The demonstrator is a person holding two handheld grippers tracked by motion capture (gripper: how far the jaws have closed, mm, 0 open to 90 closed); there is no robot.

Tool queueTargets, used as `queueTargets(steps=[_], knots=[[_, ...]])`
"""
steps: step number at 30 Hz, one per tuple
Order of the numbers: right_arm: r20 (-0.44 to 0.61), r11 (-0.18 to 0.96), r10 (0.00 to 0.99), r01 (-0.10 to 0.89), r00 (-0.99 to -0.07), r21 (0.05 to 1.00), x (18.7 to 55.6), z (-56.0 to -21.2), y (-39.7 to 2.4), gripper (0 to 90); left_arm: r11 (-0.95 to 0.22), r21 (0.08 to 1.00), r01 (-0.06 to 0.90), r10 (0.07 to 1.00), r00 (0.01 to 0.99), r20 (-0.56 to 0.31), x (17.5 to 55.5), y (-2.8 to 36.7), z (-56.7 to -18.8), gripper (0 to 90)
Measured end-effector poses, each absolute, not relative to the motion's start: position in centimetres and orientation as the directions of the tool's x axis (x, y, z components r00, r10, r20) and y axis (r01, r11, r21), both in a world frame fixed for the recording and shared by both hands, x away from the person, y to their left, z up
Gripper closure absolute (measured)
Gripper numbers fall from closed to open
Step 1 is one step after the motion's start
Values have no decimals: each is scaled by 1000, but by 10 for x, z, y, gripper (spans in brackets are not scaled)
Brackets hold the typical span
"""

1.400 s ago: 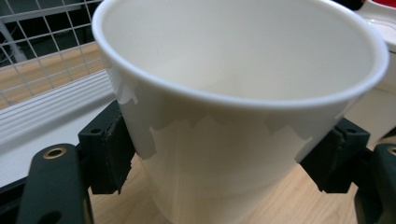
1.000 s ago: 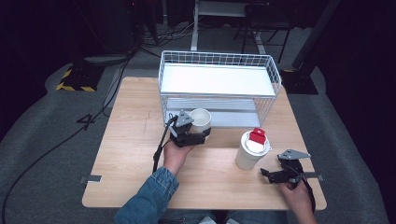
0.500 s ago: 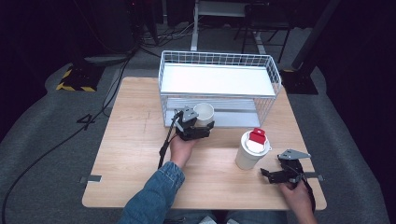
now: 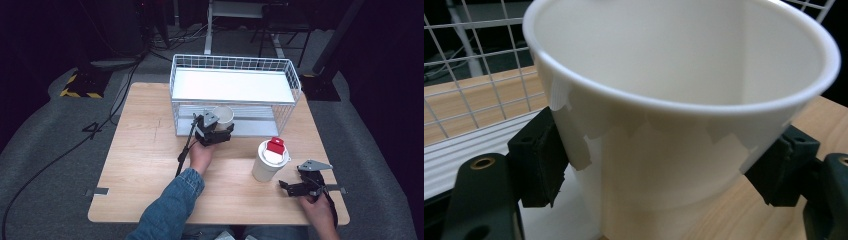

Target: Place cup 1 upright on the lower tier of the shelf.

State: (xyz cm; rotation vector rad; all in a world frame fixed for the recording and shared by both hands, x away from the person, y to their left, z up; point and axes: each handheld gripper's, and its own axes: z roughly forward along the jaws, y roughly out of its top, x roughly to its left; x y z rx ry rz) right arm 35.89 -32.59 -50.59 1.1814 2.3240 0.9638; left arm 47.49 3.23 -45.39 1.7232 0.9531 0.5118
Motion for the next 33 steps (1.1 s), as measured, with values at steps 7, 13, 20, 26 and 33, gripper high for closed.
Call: queueTargets(steps=[7, 13, 20, 26, 33], knots=[[-10, 412, 816, 569, -579, 712, 359, -506, -325, 11, -146, 926, 349, 822, 563, -83, 488, 27, -458, 220], [-10, 412, 816, 568, -578, 712, 359, -506, -325, 11, -155, 921, 357, 836, 544, -70, 497, 25, -463, 220], [-11, 413, 815, 568, -579, 712, 359, -506, -325, 11, -150, 909, 389, 855, 513, -78, 511, 21, -471, 219], [-10, 412, 816, 569, -578, 712, 359, -506, -325, 12, -159, 893, 422, 857, 508, -87, 517, 20, -476, 219], [-11, 413, 816, 568, -579, 712, 359, -506, -325, 12, -184, 885, 428, 856, 512, -69, 519, 17, -478, 219]])
